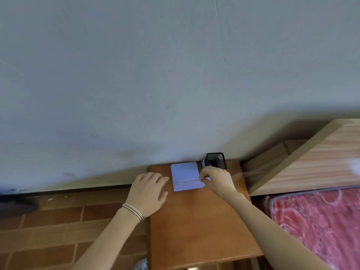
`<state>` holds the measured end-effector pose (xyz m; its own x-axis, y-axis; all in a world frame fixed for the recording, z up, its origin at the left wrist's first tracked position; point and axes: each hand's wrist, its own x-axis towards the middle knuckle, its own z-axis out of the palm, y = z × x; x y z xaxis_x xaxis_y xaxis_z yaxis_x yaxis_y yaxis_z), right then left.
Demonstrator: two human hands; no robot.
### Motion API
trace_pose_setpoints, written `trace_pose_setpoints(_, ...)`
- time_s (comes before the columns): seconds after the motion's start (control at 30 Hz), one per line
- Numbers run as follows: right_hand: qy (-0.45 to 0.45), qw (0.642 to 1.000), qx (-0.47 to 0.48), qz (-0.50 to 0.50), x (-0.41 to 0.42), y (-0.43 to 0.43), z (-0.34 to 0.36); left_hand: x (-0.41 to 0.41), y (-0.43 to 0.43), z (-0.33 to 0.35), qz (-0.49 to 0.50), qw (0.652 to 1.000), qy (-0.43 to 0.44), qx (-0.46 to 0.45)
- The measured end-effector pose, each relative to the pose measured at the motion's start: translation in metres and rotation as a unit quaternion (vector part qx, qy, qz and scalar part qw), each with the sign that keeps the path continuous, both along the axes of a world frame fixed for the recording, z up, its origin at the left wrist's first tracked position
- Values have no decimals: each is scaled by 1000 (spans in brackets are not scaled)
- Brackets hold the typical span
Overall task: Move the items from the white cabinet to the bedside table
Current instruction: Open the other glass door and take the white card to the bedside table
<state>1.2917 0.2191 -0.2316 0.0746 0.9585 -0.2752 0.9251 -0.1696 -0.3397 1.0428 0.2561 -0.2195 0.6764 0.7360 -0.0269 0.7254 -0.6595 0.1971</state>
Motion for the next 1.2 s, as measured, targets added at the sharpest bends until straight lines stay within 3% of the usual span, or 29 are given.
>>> trace_pose_setpoints(0.3,-6,999,15,35,16,13,-38,27,-6,-40,34,999,31,-25)
trace_pose_setpoints(0.93,-27,994,97,39,35,0,-45,53,0,-37,44,999,10,-17)
trace_pose_setpoints(1.2,-54,997,30,49,42,4,-42,50,-2,-34,51,998,4,-23)
